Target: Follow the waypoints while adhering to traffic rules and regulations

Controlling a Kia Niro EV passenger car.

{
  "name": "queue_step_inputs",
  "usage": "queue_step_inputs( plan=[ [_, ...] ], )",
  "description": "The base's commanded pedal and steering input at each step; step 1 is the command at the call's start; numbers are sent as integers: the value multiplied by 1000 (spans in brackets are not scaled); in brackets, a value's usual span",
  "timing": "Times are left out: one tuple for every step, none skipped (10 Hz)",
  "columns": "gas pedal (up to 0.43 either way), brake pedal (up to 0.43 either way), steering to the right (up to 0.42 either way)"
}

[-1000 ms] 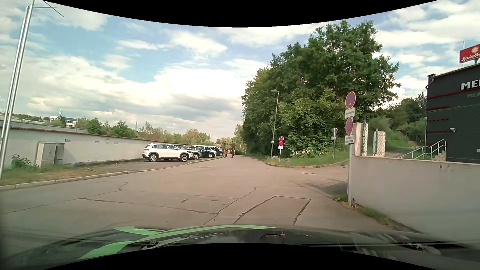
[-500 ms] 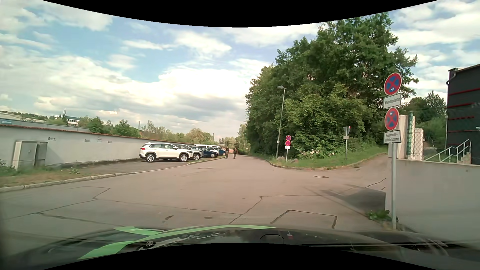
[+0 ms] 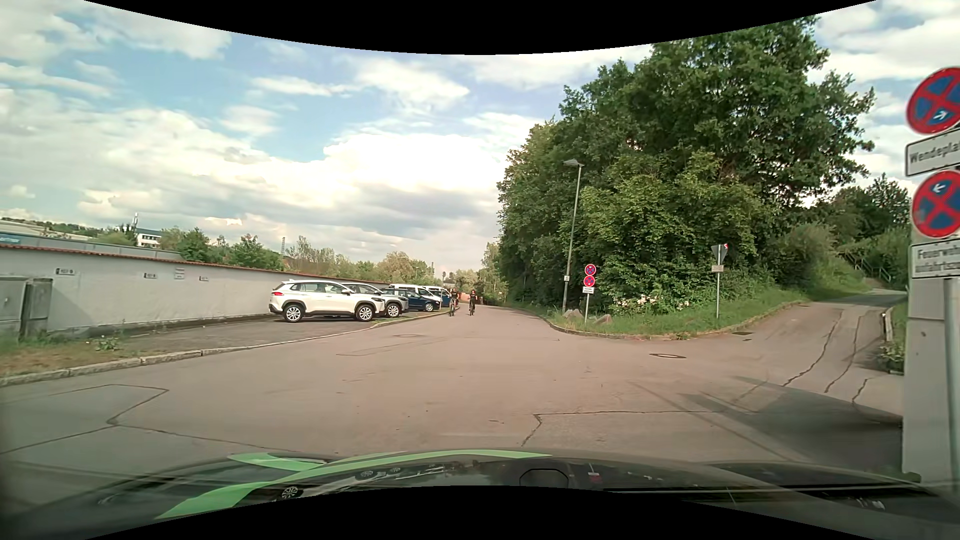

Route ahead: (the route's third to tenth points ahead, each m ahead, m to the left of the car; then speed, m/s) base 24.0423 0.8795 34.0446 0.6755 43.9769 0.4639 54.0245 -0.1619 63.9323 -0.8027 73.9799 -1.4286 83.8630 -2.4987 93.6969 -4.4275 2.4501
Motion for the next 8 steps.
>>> queue_step_inputs(
  plan=[
    [0, 67, -37],
    [0, 43, -33],
    [0, 55, -32],
    [0, 67, -31],
    [0, 104, -30],
    [0, 122, -27],
    [0, 122, -26],
    [0, 104, -25]
  ],
)
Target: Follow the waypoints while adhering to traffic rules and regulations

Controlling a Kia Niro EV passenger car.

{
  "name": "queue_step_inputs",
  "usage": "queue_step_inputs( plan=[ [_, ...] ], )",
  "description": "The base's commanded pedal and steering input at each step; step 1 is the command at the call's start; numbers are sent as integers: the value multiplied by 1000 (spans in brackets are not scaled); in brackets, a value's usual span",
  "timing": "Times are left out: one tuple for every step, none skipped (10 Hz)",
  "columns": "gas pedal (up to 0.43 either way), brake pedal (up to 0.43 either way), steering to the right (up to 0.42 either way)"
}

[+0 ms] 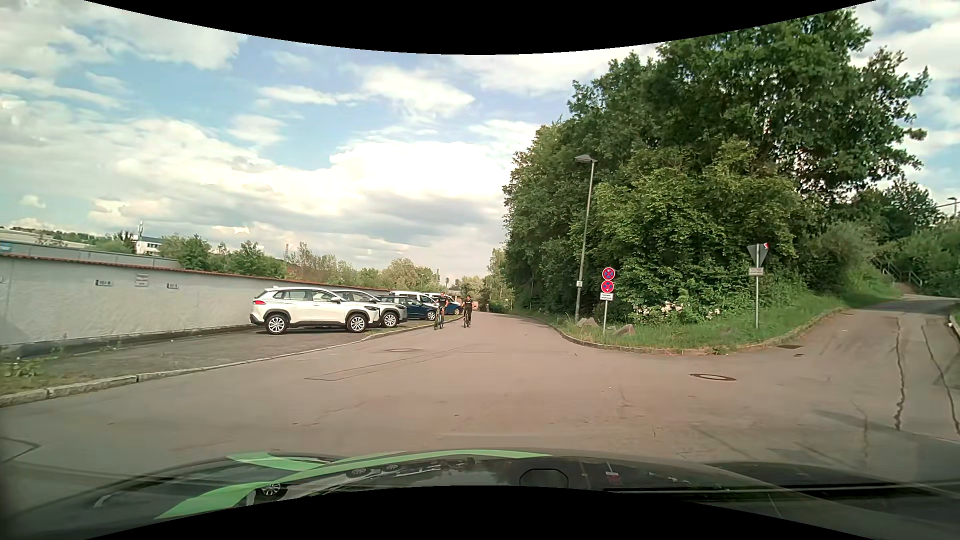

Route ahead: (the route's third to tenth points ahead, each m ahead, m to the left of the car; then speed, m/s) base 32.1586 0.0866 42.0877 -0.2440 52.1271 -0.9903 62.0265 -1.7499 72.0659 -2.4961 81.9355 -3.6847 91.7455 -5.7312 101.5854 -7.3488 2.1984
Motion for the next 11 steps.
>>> queue_step_inputs(
  plan=[
    [0, 0, -20],
    [0, 0, -15],
    [0, 0, -10],
    [0, 0, -8],
    [0, 0, -6],
    [0, 0, -4],
    [0, 0, -1],
    [0, 0, 4],
    [0, 0, 6],
    [0, 0, 8],
    [0, 0, 8]
  ],
)
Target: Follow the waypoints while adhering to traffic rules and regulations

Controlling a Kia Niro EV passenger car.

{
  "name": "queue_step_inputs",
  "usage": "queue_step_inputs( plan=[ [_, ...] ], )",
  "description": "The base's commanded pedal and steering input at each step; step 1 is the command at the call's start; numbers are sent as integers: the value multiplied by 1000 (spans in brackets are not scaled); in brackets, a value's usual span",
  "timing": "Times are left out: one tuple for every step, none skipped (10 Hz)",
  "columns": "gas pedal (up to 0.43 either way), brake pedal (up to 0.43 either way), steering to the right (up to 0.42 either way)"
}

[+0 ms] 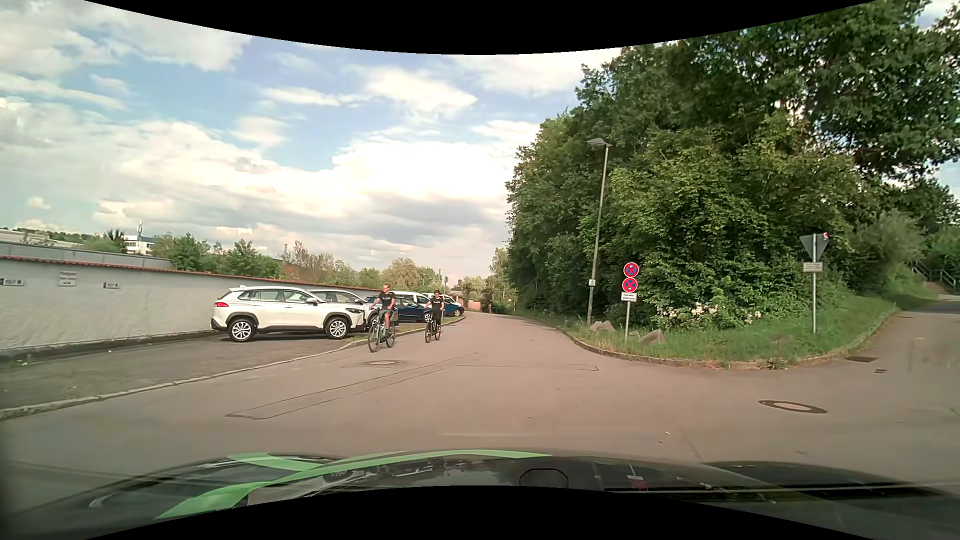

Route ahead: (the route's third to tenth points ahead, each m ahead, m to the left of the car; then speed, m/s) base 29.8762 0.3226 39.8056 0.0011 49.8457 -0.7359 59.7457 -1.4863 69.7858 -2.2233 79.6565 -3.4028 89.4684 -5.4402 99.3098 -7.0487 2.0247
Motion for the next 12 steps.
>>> queue_step_inputs(
  plan=[
    [87, 0, 7],
    [150, 0, 8],
    [157, 0, 9],
    [157, 0, 10],
    [138, 0, 12],
    [118, 0, 14],
    [118, 0, 13],
    [118, 0, 13],
    [118, 0, 13],
    [118, 0, 13],
    [118, 0, 13],
    [130, 0, 13]
  ],
)
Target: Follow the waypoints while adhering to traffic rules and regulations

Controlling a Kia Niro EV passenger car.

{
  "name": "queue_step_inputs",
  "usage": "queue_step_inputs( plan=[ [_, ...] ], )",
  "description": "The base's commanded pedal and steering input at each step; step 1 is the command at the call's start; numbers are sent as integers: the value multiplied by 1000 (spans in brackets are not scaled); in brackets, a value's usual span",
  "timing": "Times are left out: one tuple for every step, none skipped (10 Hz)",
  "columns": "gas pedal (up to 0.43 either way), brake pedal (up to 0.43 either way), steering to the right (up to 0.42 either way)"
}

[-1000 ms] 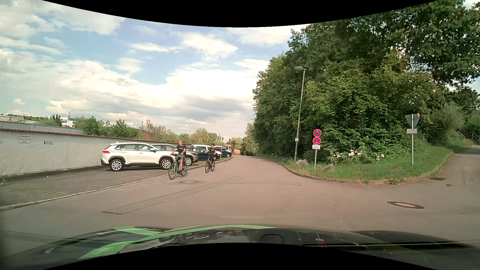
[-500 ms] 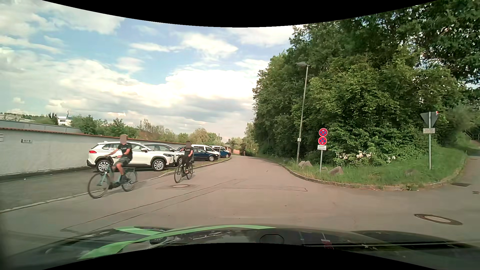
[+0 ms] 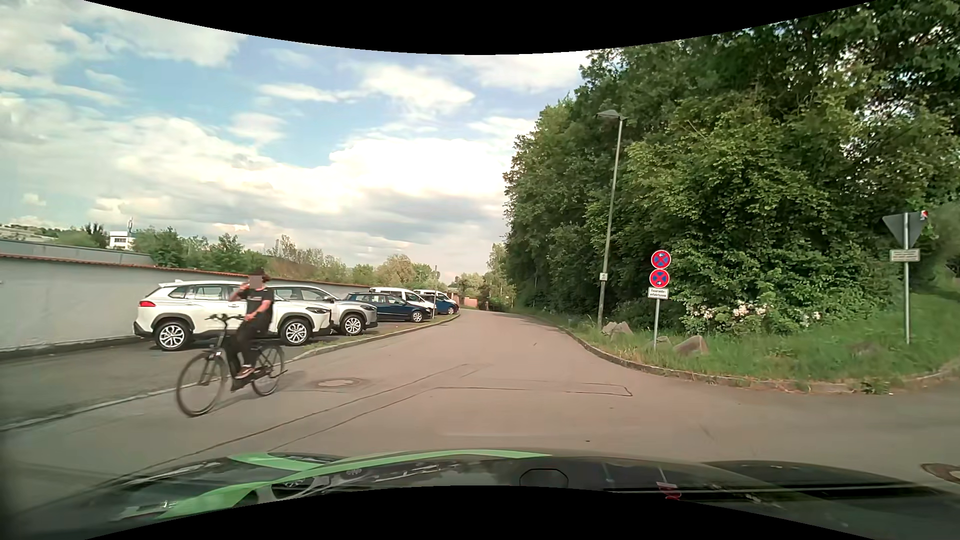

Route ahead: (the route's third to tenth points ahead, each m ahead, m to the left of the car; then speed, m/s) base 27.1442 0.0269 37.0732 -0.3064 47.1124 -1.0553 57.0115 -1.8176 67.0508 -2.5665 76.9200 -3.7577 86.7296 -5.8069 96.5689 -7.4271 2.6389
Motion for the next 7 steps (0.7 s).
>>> queue_step_inputs(
  plan=[
    [150, 0, 13],
    [189, 0, 14],
    [197, 0, 13],
    [197, 0, 13],
    [177, 0, 13],
    [130, 0, 11],
    [87, 0, 7]
  ],
)
